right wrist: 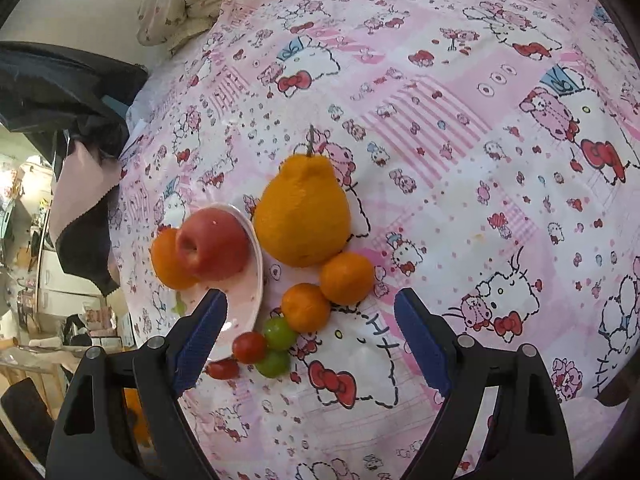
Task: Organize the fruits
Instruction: 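Carry the orange toward the plate with the left tool while the right tool grasps the pear-shaped orange, then set the orange on the plate with the left tool while the right tool sets the pear-shaped orange beside it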
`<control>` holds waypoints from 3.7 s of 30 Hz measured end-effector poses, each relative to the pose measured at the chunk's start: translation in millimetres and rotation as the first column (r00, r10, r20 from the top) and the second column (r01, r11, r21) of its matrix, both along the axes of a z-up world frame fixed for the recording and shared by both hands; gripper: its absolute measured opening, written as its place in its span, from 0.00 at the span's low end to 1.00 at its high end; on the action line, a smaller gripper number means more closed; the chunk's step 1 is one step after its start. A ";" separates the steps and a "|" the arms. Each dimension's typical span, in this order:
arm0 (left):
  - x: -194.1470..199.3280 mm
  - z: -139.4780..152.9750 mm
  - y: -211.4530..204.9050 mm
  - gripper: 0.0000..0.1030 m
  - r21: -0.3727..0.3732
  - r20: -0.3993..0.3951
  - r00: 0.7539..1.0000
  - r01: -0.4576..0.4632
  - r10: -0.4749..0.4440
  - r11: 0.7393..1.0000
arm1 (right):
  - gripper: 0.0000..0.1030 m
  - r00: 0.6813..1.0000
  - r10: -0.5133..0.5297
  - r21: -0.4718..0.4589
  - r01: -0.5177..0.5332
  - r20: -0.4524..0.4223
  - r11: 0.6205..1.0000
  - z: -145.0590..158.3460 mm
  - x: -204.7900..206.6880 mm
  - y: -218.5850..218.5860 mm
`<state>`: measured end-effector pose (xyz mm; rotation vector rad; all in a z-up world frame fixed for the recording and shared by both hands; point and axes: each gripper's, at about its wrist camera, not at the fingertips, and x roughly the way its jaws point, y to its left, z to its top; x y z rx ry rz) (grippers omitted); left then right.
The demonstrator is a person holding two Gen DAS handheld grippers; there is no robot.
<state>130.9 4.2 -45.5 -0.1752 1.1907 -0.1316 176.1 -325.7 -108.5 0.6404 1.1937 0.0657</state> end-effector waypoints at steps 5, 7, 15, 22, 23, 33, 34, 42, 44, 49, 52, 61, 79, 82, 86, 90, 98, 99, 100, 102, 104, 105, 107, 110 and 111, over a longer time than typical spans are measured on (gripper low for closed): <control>3.9 3.7 30.7 0.75 -0.029 0.023 0.992 -0.126 0.127 0.992 | 0.86 0.999 -0.034 0.017 0.034 0.011 0.999 4.3 10.4 -4.5; 7.8 4.9 32.6 0.75 -0.021 0.037 0.990 -0.134 0.134 0.991 | 0.86 0.999 -0.035 0.017 0.035 -0.007 0.999 -0.1 18.5 -6.6; 19.6 -0.9 30.5 0.75 -0.014 0.027 0.990 -0.140 0.140 0.990 | 0.86 0.996 -0.078 0.020 0.079 -0.030 0.997 -22.6 47.2 -18.5; 29.8 -21.7 28.1 0.75 0.015 -0.021 0.988 -0.153 0.154 0.988 | 0.86 0.995 -0.045 0.095 0.054 -0.091 0.994 -55.8 67.1 -7.8; 30.1 -23.8 28.4 0.75 0.016 -0.026 0.987 -0.157 0.157 0.987 | 0.86 0.996 -0.037 0.094 0.045 -0.084 0.995 -57.3 71.1 -3.7; 39.3 -47.1 43.6 0.75 0.030 -0.058 0.973 -0.221 0.223 0.975 | 0.80 0.992 0.015 0.110 -0.001 -0.125 0.994 -83.2 91.7 13.8; 40.0 -49.9 43.5 0.75 0.031 -0.065 0.972 -0.224 0.225 0.974 | 0.79 0.992 0.021 0.108 -0.008 -0.125 0.994 -82.1 91.8 14.6; 45.2 -58.5 30.0 0.75 0.036 -0.076 0.979 -0.186 0.188 0.982 | 0.76 0.999 0.027 0.088 -0.023 -0.045 0.996 -60.8 88.4 12.6; 45.3 -58.3 27.0 0.75 0.036 -0.071 0.982 -0.174 0.176 0.984 | 0.76 0.999 0.030 0.114 -0.029 -0.014 0.993 -49.8 86.5 13.0; 44.2 -56.2 30.6 0.75 0.041 -0.050 0.981 -0.187 0.189 0.982 | 0.76 0.993 0.099 0.169 -0.108 0.060 0.980 -18.5 68.8 34.9; 44.5 -57.1 32.9 0.75 0.029 -0.054 0.979 -0.196 0.197 0.980 | 0.76 0.978 0.182 0.162 -0.197 0.103 0.967 -4.6 61.0 62.4; 47.6 -58.6 36.7 0.75 -0.006 -0.043 0.979 -0.201 0.200 0.980 | 0.76 0.956 0.292 0.169 -0.294 0.036 0.941 -31.7 48.9 109.2; 86.7 -99.1 22.2 0.76 -0.207 -0.169 0.971 -0.204 0.170 0.957 | 0.77 0.959 0.278 0.286 -0.252 -0.056 0.925 -74.8 49.9 122.9; 85.8 -102.2 23.5 0.76 -0.210 -0.173 0.968 -0.219 0.184 0.953 | 0.79 0.961 0.274 0.298 -0.247 -0.050 0.922 -74.9 49.9 121.3; 86.5 -103.7 24.8 0.76 -0.212 -0.177 0.967 -0.219 0.183 0.952 | 0.79 0.963 0.265 0.312 -0.236 -0.054 0.920 -74.4 50.1 118.8; 84.4 -98.3 24.2 0.78 -0.188 -0.149 0.972 -0.208 0.181 0.960 | 0.79 0.966 0.254 0.319 -0.226 -0.048 0.920 -71.6 49.1 114.3; 83.0 -71.7 27.7 0.86 -0.208 -0.051 0.982 -0.187 0.181 0.960 | 0.80 0.972 0.235 0.295 -0.232 0.025 0.927 -46.5 49.0 103.3; 82.3 -69.2 28.1 0.86 -0.218 -0.042 0.982 -0.187 0.182 0.958 | 0.80 0.972 0.231 0.291 -0.231 0.034 0.929 -42.4 48.4 100.7; 81.4 -65.1 28.1 0.86 -0.221 -0.029 0.983 -0.183 0.181 0.958 | 0.80 0.973 0.226 0.289 -0.228 0.039 0.930 -39.4 46.9 97.4; 80.2 -58.5 26.1 0.86 -0.212 -0.007 0.985 -0.167 0.170 0.963 | 0.80 0.975 0.216 0.285 -0.221 0.052 0.933 -33.1 46.2 92.6; 77.8 -50.8 22.6 0.86 -0.188 0.021 0.988 -0.144 0.151 0.971 | 0.80 0.977 0.205 0.274 -0.215 0.063 0.937 -26.7 44.7 87.1; 76.4 -47.2 20.5 0.86 -0.178 0.035 0.989 -0.136 0.144 0.975 | 0.80 0.978 0.200 0.271 -0.210 0.065 0.939 -24.8 43.7 84.7; 72.3 -40.8 18.0 0.86 -0.159 0.058 0.990 -0.120 0.131 0.980 | 0.80 0.980 0.186 0.270 -0.198 0.069 0.942 -21.2 41.6 78.9; 65.9 -36.4 17.1 0.86 -0.142 0.073 0.989 -0.115 0.127 0.983 | 0.80 0.984 0.161 0.264 -0.176 0.078 0.948 -14.5 36.5 69.4; 63.2 -35.2 17.7 0.86 -0.137 0.077 0.989 -0.115 0.126 0.984 | 0.81 0.985 0.155 0.262 -0.171 0.081 0.950 -12.8 34.0 66.1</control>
